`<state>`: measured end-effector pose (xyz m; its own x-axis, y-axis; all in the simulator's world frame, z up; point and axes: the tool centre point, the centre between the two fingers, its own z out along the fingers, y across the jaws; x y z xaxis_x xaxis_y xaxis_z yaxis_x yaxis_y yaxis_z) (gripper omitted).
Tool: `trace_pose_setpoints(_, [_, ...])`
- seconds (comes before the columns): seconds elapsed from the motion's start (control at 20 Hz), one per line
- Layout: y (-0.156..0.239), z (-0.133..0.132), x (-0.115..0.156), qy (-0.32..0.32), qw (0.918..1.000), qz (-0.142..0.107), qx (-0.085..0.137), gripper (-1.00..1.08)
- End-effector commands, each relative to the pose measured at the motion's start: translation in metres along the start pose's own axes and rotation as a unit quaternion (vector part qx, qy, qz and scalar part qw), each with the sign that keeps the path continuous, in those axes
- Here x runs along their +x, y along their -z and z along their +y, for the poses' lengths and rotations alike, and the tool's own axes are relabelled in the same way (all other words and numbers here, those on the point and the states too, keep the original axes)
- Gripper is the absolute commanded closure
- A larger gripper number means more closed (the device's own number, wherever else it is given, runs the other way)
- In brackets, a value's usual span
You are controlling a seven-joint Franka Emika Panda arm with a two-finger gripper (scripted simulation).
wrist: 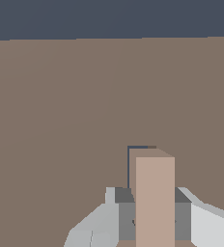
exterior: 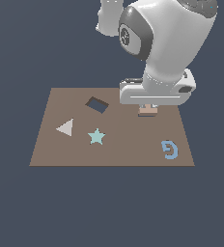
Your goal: Insert a designated object into the corresponding slot on a board.
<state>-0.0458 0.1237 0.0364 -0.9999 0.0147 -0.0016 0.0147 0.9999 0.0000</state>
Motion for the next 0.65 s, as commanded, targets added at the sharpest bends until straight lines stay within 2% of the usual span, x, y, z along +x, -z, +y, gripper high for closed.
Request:
trace_pose_setpoints(0.0, [-0.0051, 0.0001, 0.0003, 0.001, 1.0, 0.0, 0.0, 1.08])
trace_pose_setpoints(0.1, [-0.0067, 0.0, 0.0003, 0.001, 1.0, 0.0, 0.0, 1.08])
trace_pose_setpoints(0.15, [-0.0067, 0.0, 0.0003, 0.001, 1.0, 0.0, 0.0, -0.92])
trace_pose_setpoints(0.6, [-0.0067, 0.0, 0.0003, 0.001, 1.0, 0.0, 0.0, -0.92])
